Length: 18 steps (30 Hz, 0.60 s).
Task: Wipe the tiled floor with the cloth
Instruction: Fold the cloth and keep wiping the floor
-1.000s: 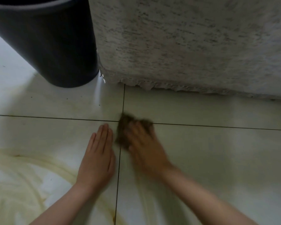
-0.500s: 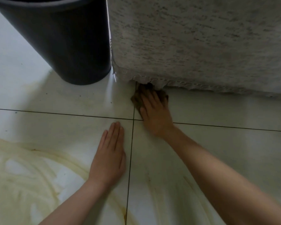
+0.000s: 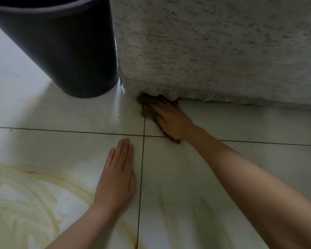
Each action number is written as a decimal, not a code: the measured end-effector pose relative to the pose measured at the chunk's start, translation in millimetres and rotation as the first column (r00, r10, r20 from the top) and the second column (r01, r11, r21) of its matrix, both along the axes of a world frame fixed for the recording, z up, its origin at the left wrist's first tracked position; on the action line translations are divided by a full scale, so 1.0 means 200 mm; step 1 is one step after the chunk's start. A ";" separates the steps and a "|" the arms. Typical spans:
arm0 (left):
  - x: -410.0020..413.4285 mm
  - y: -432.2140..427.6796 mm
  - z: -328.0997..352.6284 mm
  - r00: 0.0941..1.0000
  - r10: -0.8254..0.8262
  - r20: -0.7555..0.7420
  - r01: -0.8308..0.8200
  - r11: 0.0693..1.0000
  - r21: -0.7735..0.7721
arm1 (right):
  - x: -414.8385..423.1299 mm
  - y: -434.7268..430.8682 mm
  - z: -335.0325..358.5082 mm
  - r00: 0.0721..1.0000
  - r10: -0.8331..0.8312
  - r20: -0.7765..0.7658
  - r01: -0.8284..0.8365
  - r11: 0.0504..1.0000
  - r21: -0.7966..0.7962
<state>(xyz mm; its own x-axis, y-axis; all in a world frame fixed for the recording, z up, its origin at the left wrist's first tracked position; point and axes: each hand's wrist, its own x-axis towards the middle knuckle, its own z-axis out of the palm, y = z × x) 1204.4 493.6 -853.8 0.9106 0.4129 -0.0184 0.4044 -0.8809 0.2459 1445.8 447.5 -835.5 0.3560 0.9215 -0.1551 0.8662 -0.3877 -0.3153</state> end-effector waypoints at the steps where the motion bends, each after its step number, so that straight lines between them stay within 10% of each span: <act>1: 0.00 0.00 0.00 1.000 0.002 0.004 -0.002 1.000 -0.011 | 0.03 -0.04 0.01 0.999 -0.037 -0.016 0.037 0.999 0.028; 5: 0.00 0.01 -0.01 1.000 -0.009 0.002 0.009 1.000 0.004 | 0.18 -0.43 0.00 0.962 -0.267 0.052 0.260 0.959 0.114; 11: 0.00 0.00 -0.02 1.000 -0.001 -0.017 0.001 1.000 0.024 | 0.26 -0.36 -0.05 0.654 -0.752 0.079 0.755 0.656 -0.009; 18: 0.01 0.01 0.00 0.999 -0.015 -0.029 0.016 0.999 0.034 | -0.52 -0.12 -0.06 0.992 -0.128 -0.002 0.127 0.981 0.146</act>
